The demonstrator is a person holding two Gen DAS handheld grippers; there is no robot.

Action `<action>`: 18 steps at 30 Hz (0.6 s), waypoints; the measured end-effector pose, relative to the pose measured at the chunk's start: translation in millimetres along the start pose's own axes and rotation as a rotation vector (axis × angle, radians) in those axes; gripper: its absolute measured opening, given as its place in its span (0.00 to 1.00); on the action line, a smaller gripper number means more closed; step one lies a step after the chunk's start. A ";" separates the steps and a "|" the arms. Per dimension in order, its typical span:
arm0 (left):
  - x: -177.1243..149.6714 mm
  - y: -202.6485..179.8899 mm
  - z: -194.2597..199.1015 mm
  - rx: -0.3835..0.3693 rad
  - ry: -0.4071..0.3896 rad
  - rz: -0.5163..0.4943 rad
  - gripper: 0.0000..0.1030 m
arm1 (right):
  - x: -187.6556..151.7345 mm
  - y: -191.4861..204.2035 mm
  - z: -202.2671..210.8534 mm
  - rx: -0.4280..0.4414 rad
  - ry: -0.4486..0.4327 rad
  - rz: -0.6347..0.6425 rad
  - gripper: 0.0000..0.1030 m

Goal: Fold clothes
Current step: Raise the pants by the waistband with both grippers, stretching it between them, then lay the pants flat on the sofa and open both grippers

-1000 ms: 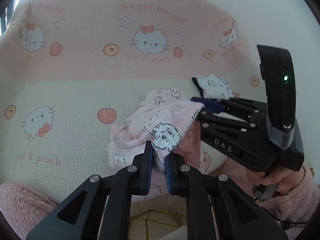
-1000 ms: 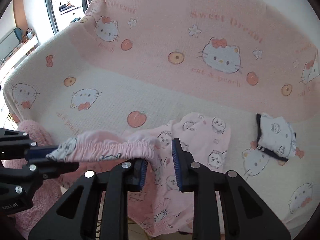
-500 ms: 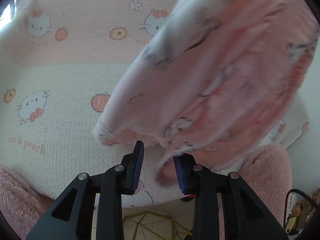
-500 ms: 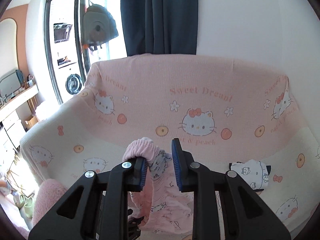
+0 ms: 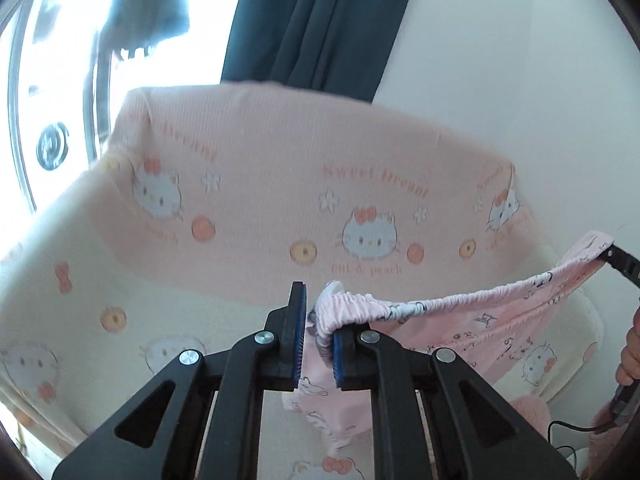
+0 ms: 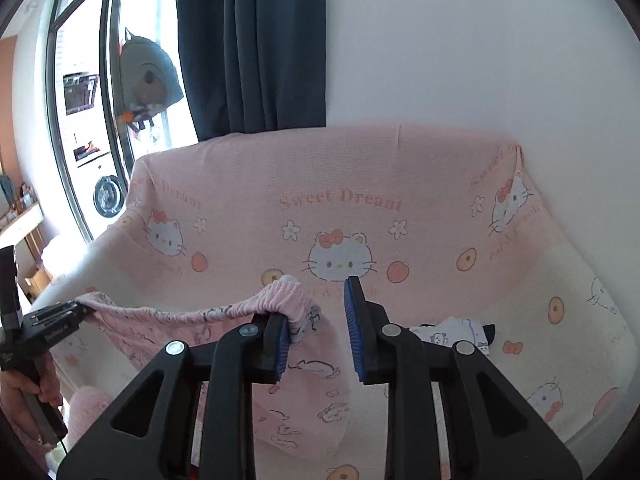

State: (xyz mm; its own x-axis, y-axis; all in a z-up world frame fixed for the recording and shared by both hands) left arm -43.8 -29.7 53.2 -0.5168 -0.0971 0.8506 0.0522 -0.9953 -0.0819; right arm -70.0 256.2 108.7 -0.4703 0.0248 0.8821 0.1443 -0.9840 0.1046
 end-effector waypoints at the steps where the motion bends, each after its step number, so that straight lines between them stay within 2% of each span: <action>1: 14.2 0.9 9.2 0.019 -0.034 -0.019 0.11 | 3.1 -0.3 2.7 0.006 -0.014 -0.008 0.28; 3: 26.4 -3.0 18.8 0.043 -0.065 -0.023 0.11 | 9.4 -1.0 8.0 0.017 -0.042 -0.025 0.29; 5: 20.9 -4.5 13.6 0.043 -0.051 -0.016 0.11 | 11.7 -2.3 9.2 0.032 -0.053 -0.046 0.29; 6: 15.2 -4.7 6.2 0.046 -0.034 -0.016 0.11 | 5.1 -5.0 2.2 0.042 -0.026 -0.062 0.29; 9: -12.5 -0.6 -36.1 0.062 0.086 -0.019 0.11 | -20.0 -15.3 -34.7 0.053 0.094 -0.095 0.29; 12: -15.3 7.7 -82.9 0.086 0.163 -0.021 0.11 | -24.5 -23.5 -70.0 0.029 0.171 -0.088 0.29; 13: -6.2 7.0 -89.3 0.087 0.156 -0.024 0.11 | -20.3 -25.2 -77.9 0.023 0.180 -0.082 0.29; 15: 27.3 -0.5 -76.4 0.074 0.072 -0.040 0.11 | -5.6 -26.3 -85.6 0.016 0.170 -0.068 0.29; 18: 79.3 -10.1 -40.5 0.079 -0.098 -0.081 0.11 | 42.6 -18.8 -57.4 0.029 0.026 -0.041 0.29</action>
State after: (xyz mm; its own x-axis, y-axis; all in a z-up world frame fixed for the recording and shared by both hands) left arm -120.0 -27.5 100.4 -0.4365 -0.0116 0.8996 0.0828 -0.9962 0.0273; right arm -142.7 265.7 117.9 -0.4983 0.0598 0.8649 0.1497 -0.9767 0.1538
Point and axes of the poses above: each gripper's, at about its wrist camera, not at the fingertips, and z roughly against the way its jaws point, y to its left, x to its top, the point moved 5 cm from there along -z, roughly the way its jaws point, and after that the axes turned 8 degrees about x, right-handed, at the moved point
